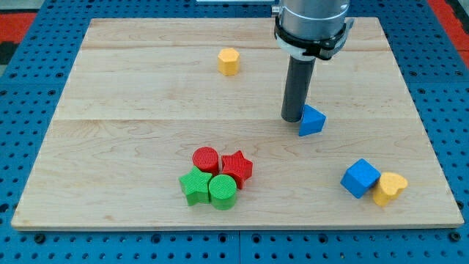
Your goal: Slide the blue triangle closer to the blue cube
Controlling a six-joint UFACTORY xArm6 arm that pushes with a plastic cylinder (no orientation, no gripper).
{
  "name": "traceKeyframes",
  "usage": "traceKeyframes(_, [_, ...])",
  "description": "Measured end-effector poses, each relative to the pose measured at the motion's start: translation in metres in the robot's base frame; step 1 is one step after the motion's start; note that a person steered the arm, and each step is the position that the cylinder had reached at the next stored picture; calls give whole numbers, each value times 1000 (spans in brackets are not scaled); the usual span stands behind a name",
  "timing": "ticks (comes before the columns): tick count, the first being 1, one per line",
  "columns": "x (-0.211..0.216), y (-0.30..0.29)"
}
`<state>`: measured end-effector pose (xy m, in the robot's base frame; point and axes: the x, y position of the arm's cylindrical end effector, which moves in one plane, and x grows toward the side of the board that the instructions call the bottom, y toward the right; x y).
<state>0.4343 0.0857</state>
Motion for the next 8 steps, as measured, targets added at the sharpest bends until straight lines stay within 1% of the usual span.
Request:
traceKeyframes(1, [0, 0])
traceKeyframes(3, [23, 21])
traceKeyframes(4, [3, 23])
traceKeyframes(5, [2, 51])
traceKeyframes(6, [12, 75])
traceKeyframes(8, [49, 89])
